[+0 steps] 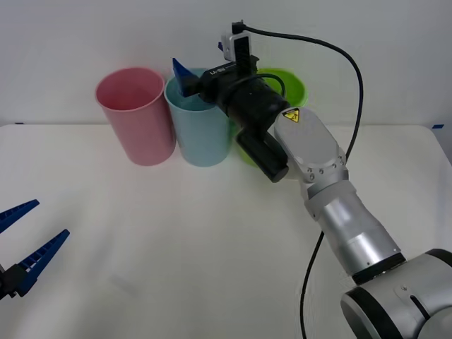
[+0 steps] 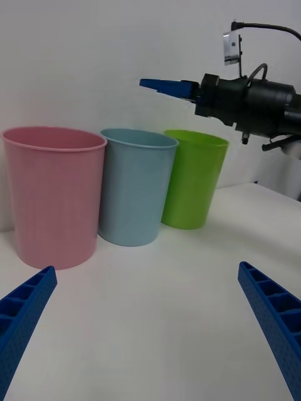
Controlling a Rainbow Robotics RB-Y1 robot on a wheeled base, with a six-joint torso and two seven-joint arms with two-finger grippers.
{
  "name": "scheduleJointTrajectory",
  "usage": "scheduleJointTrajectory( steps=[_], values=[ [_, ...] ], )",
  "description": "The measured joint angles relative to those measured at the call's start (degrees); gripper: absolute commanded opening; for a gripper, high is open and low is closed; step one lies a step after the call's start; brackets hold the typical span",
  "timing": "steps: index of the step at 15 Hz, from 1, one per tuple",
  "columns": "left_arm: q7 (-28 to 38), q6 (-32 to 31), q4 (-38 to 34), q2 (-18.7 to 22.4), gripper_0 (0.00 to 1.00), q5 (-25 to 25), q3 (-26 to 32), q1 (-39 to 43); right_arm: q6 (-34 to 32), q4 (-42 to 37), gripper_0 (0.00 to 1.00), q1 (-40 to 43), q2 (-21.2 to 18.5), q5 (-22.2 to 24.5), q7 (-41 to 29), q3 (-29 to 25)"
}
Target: Grasp the object on the table and drop it into the matching bin: aluminum can to the light blue bin, PET bottle to the pink bin.
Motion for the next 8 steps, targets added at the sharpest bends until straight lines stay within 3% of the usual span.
scheduleJointTrajectory(
  steps=[8],
  values=[
    [0.00,0.00,0.00,0.00,1.00,0.00,0.00,0.00,-9.67,-17.21,1.00,14.34,-9.19,-1.99,-0.34,2.01]
  ],
)
